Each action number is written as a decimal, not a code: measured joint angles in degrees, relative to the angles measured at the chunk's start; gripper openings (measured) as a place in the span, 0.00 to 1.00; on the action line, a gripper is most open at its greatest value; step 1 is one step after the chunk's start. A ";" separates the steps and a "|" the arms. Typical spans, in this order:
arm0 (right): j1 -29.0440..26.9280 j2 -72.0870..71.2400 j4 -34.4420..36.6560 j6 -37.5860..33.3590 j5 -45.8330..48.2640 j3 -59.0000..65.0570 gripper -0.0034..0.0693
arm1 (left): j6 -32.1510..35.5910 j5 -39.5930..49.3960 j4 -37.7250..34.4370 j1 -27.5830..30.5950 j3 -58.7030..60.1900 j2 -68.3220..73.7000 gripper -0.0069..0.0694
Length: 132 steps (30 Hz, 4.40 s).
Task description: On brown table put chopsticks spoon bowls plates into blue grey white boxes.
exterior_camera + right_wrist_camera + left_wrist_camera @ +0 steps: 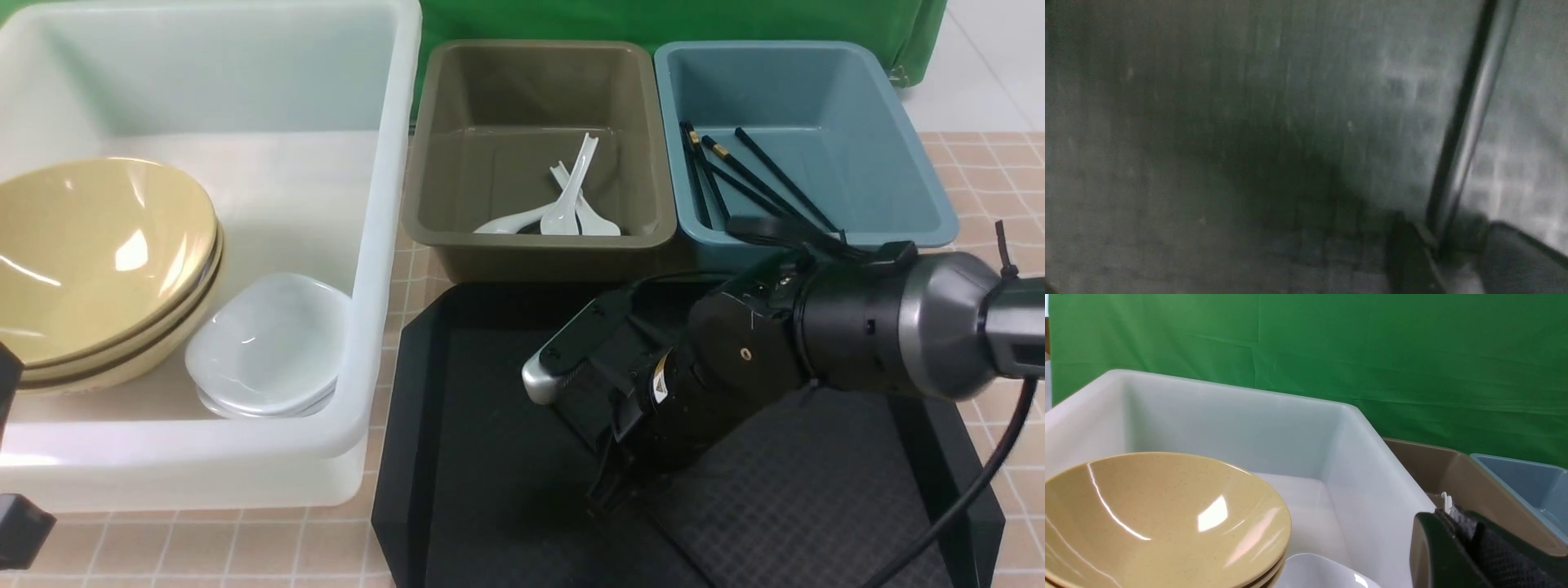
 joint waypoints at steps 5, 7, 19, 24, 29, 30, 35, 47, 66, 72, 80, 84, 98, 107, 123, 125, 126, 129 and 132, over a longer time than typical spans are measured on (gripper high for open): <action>0.00 0.49 -0.60 -0.40 0.90 -0.90 0.23 | 0.00 0.00 0.00 0.00 0.00 0.00 0.10; 0.00 0.57 -0.60 -1.32 2.40 -1.73 0.15 | 0.00 0.00 0.00 0.00 0.00 0.00 0.10; -1.60 -20.83 -6.39 -3.00 -0.03 -2.07 0.12 | 0.05 1.53 0.00 0.00 0.00 0.00 0.10; -9.14 -24.55 -10.78 -2.95 -21.20 -2.07 0.12 | 0.40 1.53 0.00 0.00 0.00 0.00 0.10; -18.79 -16.97 -11.40 -0.69 -49.89 -2.50 0.13 | 0.39 1.53 0.00 0.00 0.00 0.00 0.10; -20.23 -14.63 -11.45 0.63 -52.97 -3.24 0.14 | 0.39 1.53 0.00 0.00 0.00 0.00 0.10; -24.21 -5.79 -10.63 10.86 -50.07 -5.55 0.32 | 1.28 1.00 0.00 0.00 0.00 0.00 0.10; -24.96 -32.78 -10.52 10.40 -32.12 -1.38 0.26 | 2.57 0.22 0.00 0.00 0.00 0.00 0.10; -23.90 -85.42 -10.59 -2.11 -42.10 54.44 0.10 | 2.58 0.23 0.00 0.00 0.00 0.00 0.10; -23.90 -86.18 -10.45 0.34 -41.91 62.75 0.10 | 2.58 0.23 0.00 0.00 0.00 0.00 0.10; -23.90 -86.28 -9.17 7.23 -36.37 64.82 0.10 | 2.58 0.28 0.00 0.00 0.00 0.00 0.10; -25.12 -89.14 -8.74 7.83 -33.30 64.82 0.10 | 2.58 0.94 0.00 0.00 0.00 0.00 0.10; -41.52 -106.76 -8.38 12.06 -14.99 64.90 0.11 | 2.58 1.70 0.00 0.00 0.00 0.00 0.10; -41.75 -106.83 -8.32 12.56 -14.74 64.90 0.11 | 2.58 2.07 0.00 0.00 0.00 0.00 0.10; -41.75 -106.83 -8.32 12.56 -14.70 64.90 0.13 | 2.58 2.98 0.00 0.00 0.00 0.00 0.10; -41.75 -106.83 -8.32 12.56 -14.70 64.90 0.14 | 2.58 3.05 0.00 0.00 0.00 0.00 0.10; -41.75 -106.83 -8.32 12.56 -14.70 64.90 0.14 | 2.58 3.05 0.00 0.00 0.00 0.00 0.10; -41.75 -106.83 -8.32 12.56 -14.70 64.90 0.14 | 2.58 3.05 0.00 0.00 0.00 0.00 0.10; -41.75 -106.83 -8.32 12.56 -14.70 64.90 0.14 | 2.58 2.73 0.00 0.00 0.36 -0.19 0.10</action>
